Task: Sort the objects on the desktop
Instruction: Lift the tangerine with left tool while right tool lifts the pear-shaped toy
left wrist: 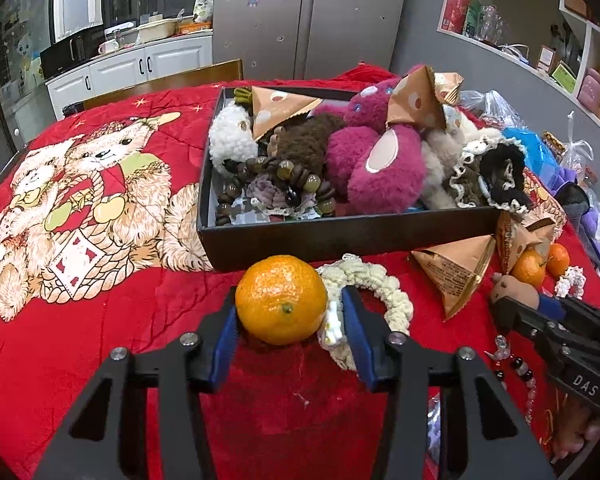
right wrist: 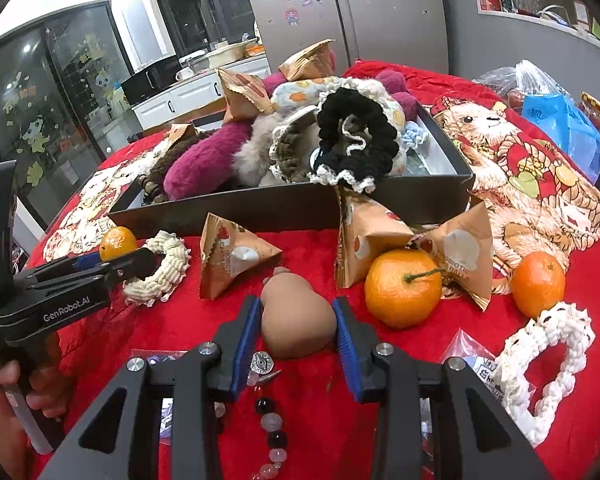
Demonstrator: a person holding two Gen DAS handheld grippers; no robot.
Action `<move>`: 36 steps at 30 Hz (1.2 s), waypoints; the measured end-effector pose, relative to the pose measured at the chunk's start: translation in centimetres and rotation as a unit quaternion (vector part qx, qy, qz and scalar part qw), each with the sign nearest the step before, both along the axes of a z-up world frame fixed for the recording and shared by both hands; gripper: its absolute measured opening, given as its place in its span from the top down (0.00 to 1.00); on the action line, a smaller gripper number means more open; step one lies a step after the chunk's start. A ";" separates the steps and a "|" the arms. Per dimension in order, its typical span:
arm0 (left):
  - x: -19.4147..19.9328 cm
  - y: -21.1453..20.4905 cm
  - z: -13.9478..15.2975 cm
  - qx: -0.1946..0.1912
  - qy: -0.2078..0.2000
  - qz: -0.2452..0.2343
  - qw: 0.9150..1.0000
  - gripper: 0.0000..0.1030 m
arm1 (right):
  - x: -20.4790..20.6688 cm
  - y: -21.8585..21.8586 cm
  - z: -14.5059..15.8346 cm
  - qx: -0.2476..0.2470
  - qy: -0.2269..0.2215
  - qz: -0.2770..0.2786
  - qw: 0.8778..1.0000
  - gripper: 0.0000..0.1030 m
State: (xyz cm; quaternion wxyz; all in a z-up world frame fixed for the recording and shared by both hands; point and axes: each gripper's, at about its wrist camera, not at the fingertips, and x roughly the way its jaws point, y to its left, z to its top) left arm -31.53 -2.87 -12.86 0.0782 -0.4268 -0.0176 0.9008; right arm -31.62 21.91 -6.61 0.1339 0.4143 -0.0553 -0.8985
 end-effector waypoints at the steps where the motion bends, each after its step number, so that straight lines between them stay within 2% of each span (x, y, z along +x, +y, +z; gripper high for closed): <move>1: 0.2 0.1 0.2 -0.001 0.003 -0.002 1.000 0.52 | 0.0 0.1 0.0 -0.002 -0.001 0.000 1.000 0.63; 14: 1.2 0.2 2.1 -0.009 0.028 -0.008 1.000 0.52 | 0.1 -0.2 0.0 0.001 -0.002 0.002 1.000 0.63; 25: 0.4 -0.8 0.6 0.003 0.000 0.003 1.000 0.50 | 0.2 -0.6 -0.1 0.005 -0.003 0.009 1.000 0.63; 27: 0.3 -1.1 0.5 0.011 -0.004 0.006 1.000 0.47 | 0.2 -0.6 -0.1 0.007 -0.004 0.010 1.000 0.63; 29: 0.3 -1.4 0.8 0.015 0.003 0.010 1.000 0.37 | 0.2 -0.7 -0.1 0.008 -0.004 0.011 1.000 0.63; 31: 0.4 -1.6 1.0 0.008 0.013 0.018 1.000 0.37 | 0.2 -0.7 -0.1 0.009 -0.004 0.012 1.000 0.63; 33: 0.4 -1.6 0.7 -0.008 0.013 0.025 1.000 0.40 | 0.2 -0.7 -0.1 0.010 -0.003 0.013 1.000 0.63; 35: 0.1 -1.7 0.2 -0.013 0.002 0.027 1.000 0.60 | 0.2 -0.7 -0.1 0.010 -0.003 0.015 1.000 0.63; 36: 0.1 -1.8 0.2 -0.005 0.001 0.027 1.000 0.60 | 0.2 -0.7 0.0 0.011 -0.003 0.015 1.000 0.63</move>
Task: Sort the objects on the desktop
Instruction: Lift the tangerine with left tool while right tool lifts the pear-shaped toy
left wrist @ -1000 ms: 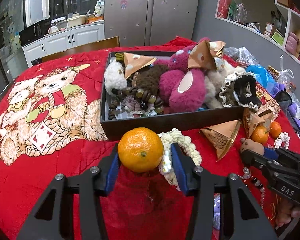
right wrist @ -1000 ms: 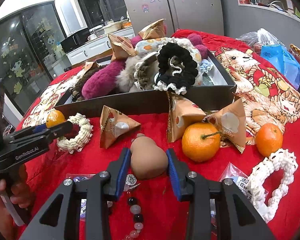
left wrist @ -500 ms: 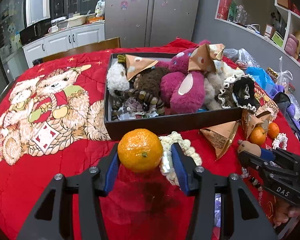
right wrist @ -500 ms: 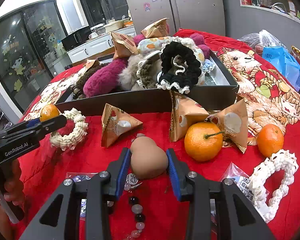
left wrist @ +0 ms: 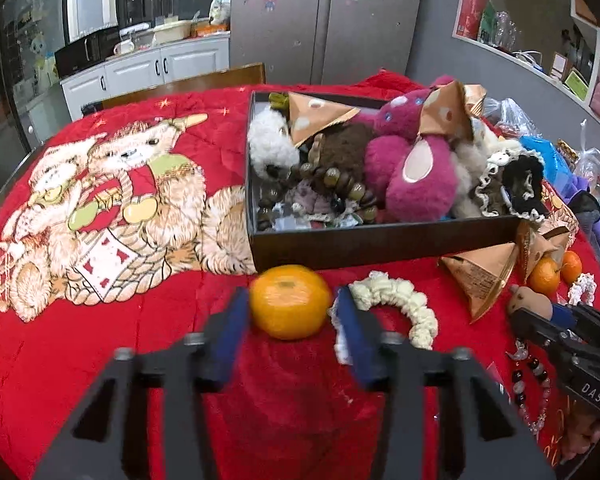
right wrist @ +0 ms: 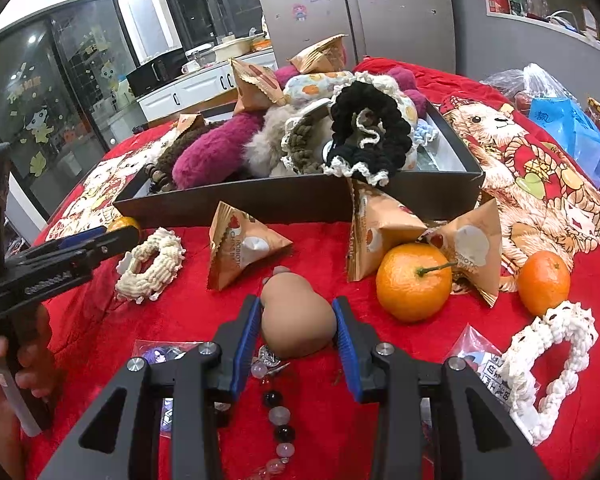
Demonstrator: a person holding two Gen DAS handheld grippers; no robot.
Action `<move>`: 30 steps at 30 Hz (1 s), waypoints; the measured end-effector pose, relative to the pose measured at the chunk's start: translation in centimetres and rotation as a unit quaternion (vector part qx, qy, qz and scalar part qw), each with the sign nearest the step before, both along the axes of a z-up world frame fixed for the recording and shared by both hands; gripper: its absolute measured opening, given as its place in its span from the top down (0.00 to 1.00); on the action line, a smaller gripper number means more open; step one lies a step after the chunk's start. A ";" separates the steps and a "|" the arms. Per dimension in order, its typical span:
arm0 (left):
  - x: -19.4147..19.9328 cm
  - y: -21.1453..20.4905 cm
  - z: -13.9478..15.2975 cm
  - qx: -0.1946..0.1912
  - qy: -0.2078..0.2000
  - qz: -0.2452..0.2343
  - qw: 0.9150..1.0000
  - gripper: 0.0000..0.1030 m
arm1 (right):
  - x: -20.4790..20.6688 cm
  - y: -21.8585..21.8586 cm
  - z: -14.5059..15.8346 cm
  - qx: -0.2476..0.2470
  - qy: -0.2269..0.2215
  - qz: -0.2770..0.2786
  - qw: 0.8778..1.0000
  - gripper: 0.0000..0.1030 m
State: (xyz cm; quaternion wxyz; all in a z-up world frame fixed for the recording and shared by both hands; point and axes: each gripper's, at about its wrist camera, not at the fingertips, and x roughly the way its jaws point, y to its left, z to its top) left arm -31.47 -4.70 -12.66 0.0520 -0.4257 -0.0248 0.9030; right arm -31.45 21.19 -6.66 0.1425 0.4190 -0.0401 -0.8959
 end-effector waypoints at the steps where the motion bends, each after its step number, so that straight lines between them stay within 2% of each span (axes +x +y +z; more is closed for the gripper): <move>1: 0.0 -0.2 0.0 0.004 0.001 0.002 1.000 0.60 | 0.0 0.0 0.0 0.000 0.000 0.000 1.000 0.63; 22: 0.8 1.0 0.9 -0.006 0.013 -0.010 1.000 0.61 | 0.2 -0.2 0.1 0.004 0.002 0.001 1.000 0.63; 30: 1.4 1.2 2.1 -0.003 0.025 -0.012 1.000 0.61 | 0.7 -0.6 0.7 0.016 0.020 0.006 1.000 0.63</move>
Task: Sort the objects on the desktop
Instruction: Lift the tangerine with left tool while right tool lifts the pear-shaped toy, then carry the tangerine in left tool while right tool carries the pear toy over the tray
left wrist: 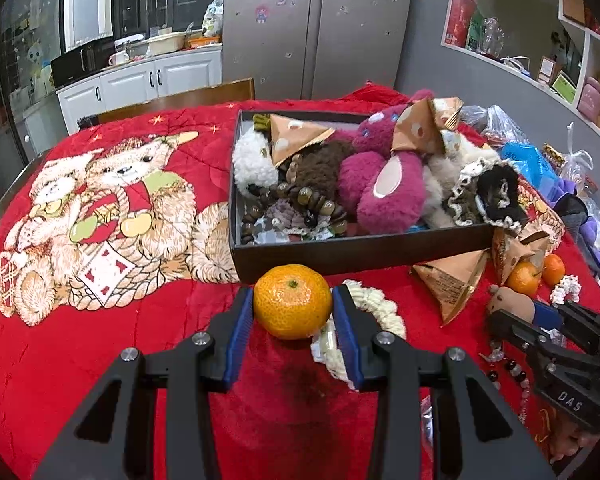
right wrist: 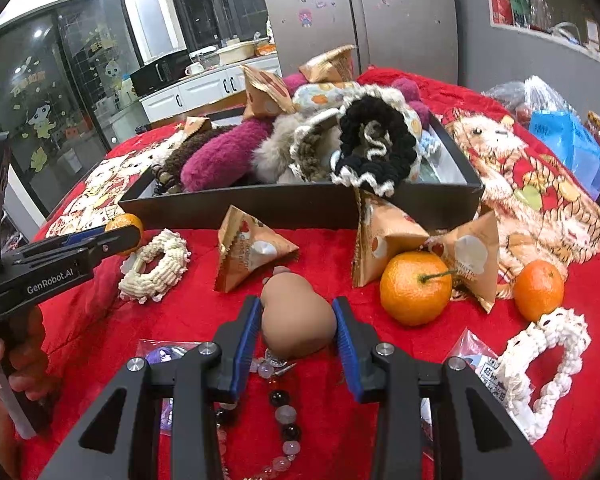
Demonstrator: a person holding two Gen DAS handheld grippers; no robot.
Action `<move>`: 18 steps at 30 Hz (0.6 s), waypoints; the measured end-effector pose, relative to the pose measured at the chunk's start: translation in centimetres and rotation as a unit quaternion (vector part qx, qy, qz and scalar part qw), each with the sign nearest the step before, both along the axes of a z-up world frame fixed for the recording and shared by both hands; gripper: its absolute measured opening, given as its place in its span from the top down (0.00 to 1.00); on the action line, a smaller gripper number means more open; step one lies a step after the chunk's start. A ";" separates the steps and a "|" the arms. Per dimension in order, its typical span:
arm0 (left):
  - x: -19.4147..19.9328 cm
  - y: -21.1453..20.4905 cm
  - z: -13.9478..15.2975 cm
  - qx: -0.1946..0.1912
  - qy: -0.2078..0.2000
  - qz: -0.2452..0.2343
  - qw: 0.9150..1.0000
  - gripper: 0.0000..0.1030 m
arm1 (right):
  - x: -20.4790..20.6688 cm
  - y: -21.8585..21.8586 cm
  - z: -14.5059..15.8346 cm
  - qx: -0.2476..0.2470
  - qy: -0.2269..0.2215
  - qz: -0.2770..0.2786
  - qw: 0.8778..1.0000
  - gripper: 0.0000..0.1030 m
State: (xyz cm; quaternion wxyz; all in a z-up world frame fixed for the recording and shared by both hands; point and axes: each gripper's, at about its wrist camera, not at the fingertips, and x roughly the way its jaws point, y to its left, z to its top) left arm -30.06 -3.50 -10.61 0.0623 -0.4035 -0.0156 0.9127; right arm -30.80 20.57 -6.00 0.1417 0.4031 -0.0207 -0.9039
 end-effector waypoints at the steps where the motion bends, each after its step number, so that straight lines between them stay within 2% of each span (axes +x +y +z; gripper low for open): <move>1: 0.2 0.0 0.3 0.000 0.004 0.001 1.000 0.61 | 0.1 -0.2 0.2 0.008 0.006 0.000 1.000 0.63; 4: 0.7 0.1 1.6 0.001 0.019 -0.001 1.000 0.61 | 0.6 -0.7 1.0 0.022 0.026 -0.003 0.999 0.63; 11: 1.9 0.6 4.9 0.011 0.048 -0.008 0.999 0.61 | 1.2 -1.0 4.7 -0.004 0.068 -0.002 0.998 0.63; 16: 2.2 0.6 7.4 0.028 0.050 -0.006 0.998 0.61 | 1.1 -1.5 7.7 -0.009 0.089 -0.002 0.996 0.63; 18: 2.5 0.8 8.2 0.024 0.057 -0.006 0.998 0.61 | 1.0 -1.7 9.1 -0.014 0.098 -0.002 0.995 0.63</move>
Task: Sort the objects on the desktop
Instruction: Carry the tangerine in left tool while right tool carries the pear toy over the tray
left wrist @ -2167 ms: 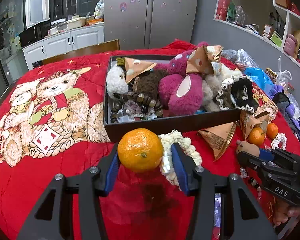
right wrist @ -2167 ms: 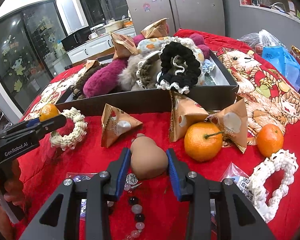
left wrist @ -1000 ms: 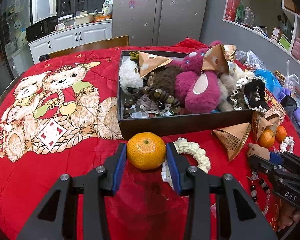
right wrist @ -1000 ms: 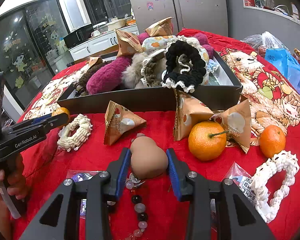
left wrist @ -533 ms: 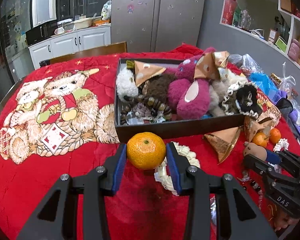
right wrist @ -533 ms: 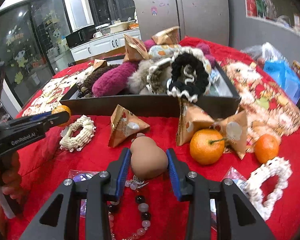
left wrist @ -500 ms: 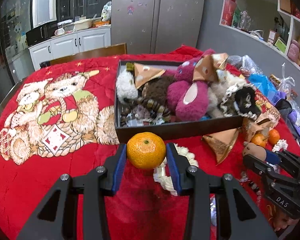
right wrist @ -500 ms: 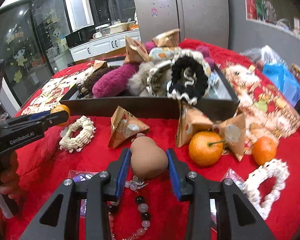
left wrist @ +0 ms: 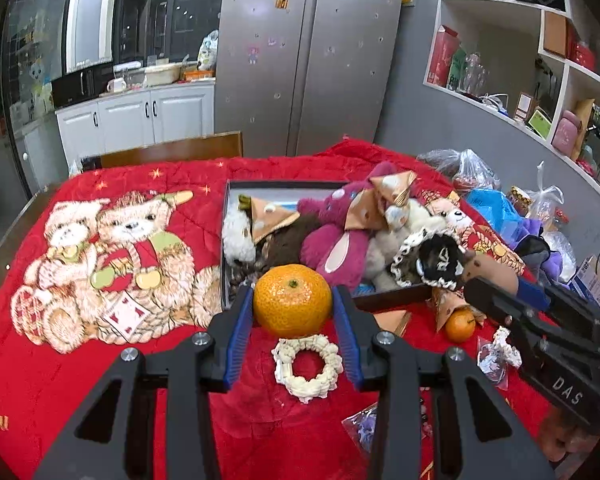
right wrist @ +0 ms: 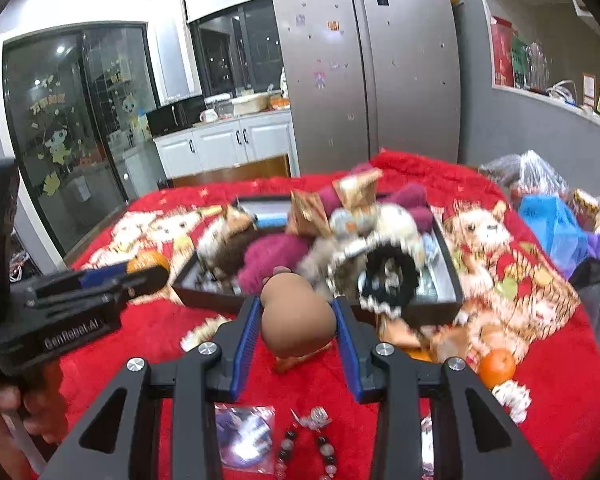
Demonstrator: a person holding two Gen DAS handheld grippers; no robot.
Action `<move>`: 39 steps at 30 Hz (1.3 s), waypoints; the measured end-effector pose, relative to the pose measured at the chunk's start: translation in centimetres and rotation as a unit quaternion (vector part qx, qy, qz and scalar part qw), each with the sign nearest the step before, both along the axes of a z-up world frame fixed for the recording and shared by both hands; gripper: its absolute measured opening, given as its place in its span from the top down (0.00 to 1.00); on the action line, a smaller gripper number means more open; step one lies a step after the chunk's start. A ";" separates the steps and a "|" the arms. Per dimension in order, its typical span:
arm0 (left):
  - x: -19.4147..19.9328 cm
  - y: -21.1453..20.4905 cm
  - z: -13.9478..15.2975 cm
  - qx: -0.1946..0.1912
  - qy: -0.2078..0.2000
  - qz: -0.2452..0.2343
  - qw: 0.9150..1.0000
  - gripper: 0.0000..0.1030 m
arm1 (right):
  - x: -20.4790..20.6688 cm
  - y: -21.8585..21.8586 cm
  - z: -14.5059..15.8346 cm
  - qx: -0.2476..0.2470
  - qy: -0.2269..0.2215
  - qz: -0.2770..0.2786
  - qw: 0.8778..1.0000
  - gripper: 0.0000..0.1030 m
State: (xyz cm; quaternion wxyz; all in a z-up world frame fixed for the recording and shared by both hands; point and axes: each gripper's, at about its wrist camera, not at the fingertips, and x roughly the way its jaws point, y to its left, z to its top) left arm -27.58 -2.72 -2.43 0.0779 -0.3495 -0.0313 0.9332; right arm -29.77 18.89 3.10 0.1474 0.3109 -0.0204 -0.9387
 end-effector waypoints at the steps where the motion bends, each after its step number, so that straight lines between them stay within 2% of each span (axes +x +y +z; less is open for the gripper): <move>1: 0.2 0.1 0.3 -0.001 0.003 0.000 1.000 0.61 | 0.0 0.0 0.4 -0.001 0.003 0.000 1.000 0.63; 9: -0.2 0.3 0.4 0.010 -0.011 -0.006 1.000 0.61 | 0.3 -1.2 1.7 -0.003 0.016 0.018 1.000 0.63; 15: -2.7 0.3 1.1 0.008 -0.015 -0.004 1.000 0.61 | -0.8 -1.9 2.1 -0.004 0.008 0.031 0.999 0.63; 21: -7.7 0.0 1.3 -0.014 -0.031 0.019 0.999 0.61 | -5.2 -3.2 2.2 -0.019 -0.026 0.045 0.998 0.63; 27: -13.7 -0.3 0.3 -0.033 -0.054 0.034 0.997 0.61 | -11.3 -4.0 2.0 -0.031 -0.052 0.039 0.997 0.63; 30: -16.1 -0.8 -0.4 -0.027 -0.061 0.042 0.997 0.61 | -14.2 -4.5 1.5 -0.019 -0.066 0.026 0.997 0.63; 34: -19.0 -2.3 -1.7 -0.026 -0.069 0.053 0.996 0.61 | -17.7 -4.9 0.7 -0.026 -0.096 0.016 0.995 0.63; 37: -20.0 -3.6 -2.7 -0.002 -0.068 0.052 0.996 0.61 | -19.9 -5.6 0.1 -0.022 -0.109 0.012 0.994 0.63; 39: -20.7 -3.9 -3.4 -0.011 -0.073 0.045 0.996 0.61 | -20.7 -6.3 -0.3 -0.018 -0.109 0.022 0.994 0.63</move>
